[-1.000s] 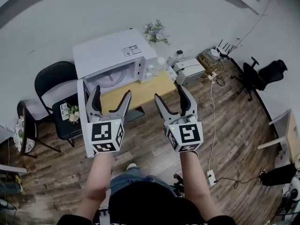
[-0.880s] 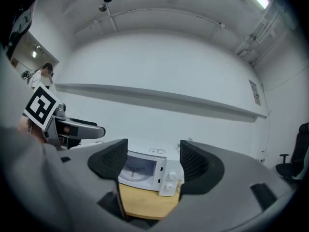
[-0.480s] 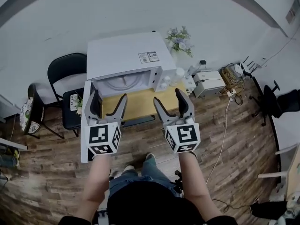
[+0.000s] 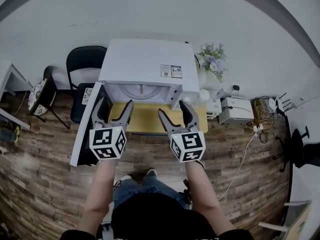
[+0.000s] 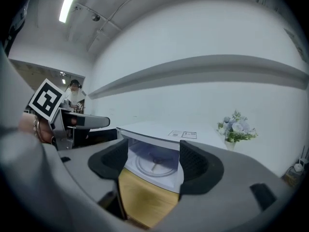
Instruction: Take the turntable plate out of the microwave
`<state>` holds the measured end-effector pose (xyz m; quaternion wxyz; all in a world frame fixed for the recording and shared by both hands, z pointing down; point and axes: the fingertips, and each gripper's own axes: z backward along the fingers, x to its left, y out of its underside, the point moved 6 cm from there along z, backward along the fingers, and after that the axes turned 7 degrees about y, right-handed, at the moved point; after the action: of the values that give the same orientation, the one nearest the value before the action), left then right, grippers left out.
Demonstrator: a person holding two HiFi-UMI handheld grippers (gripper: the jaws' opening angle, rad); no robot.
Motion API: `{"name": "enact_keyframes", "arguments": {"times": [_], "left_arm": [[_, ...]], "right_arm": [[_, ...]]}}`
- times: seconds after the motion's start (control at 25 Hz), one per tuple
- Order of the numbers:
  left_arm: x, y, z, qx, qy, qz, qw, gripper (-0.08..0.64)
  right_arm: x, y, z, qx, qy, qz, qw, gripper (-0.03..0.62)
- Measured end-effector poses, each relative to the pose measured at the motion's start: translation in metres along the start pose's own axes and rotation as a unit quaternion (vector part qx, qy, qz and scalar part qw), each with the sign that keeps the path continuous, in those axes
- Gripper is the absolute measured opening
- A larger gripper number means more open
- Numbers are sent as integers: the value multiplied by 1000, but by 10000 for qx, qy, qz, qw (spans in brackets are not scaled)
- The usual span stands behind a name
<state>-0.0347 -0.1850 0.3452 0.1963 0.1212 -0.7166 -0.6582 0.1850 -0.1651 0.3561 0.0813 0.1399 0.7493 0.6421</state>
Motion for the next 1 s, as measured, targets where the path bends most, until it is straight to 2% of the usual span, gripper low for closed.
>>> {"name": "enact_keyframes", "arguments": {"times": [0.24, 0.32, 0.48, 0.64, 1.0], "left_arm": [[-4, 22, -16, 175, -17, 73, 9998, 348], [-1, 35, -23, 349, -14, 261, 9990, 345], [8, 64, -42, 692, 37, 877, 9937, 345], [23, 89, -61, 968, 75, 1500, 9839, 345], [52, 141, -101, 1344, 174, 2757, 9517, 345]], "right_arm": [[-4, 22, -27, 246, -510, -182, 9982, 347], [-1, 31, -36, 367, -633, -283, 9969, 347], [-4, 52, -56, 685, -740, -626, 9929, 347], [-6, 69, -74, 980, -713, -927, 9883, 347], [-8, 99, -113, 1306, -611, -1534, 9776, 347]]}}
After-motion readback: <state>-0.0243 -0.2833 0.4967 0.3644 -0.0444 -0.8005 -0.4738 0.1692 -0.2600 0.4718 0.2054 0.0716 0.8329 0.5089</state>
